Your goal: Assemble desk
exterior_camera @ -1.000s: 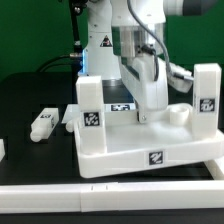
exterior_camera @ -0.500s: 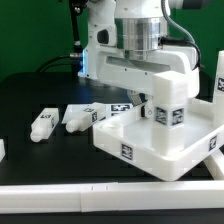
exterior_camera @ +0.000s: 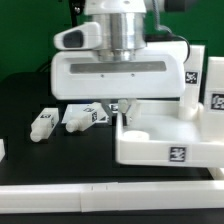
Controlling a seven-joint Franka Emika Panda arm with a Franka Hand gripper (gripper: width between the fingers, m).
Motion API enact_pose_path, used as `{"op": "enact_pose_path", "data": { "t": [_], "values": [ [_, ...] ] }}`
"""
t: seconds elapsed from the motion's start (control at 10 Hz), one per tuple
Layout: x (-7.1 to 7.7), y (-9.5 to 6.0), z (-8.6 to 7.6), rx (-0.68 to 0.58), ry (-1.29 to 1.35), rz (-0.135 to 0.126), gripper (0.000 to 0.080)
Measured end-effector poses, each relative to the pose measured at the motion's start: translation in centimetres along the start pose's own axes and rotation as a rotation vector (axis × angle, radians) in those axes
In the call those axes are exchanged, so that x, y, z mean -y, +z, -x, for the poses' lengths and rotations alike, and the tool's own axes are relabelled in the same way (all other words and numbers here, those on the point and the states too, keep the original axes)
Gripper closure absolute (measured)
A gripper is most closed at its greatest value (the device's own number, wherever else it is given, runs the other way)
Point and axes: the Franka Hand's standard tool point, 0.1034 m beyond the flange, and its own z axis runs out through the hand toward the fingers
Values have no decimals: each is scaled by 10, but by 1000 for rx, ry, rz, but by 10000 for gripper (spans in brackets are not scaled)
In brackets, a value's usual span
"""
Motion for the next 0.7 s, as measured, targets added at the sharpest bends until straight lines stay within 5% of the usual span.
{"op": "enact_pose_path", "data": {
  "t": [0.3, 0.5, 0.7],
  "values": [
    [-8, 2, 3, 45, -228, -2, 745],
    [-24, 1, -12, 66, -588, -1, 745],
    [-33, 10, -14, 146, -884, -28, 745]
  ]
}}
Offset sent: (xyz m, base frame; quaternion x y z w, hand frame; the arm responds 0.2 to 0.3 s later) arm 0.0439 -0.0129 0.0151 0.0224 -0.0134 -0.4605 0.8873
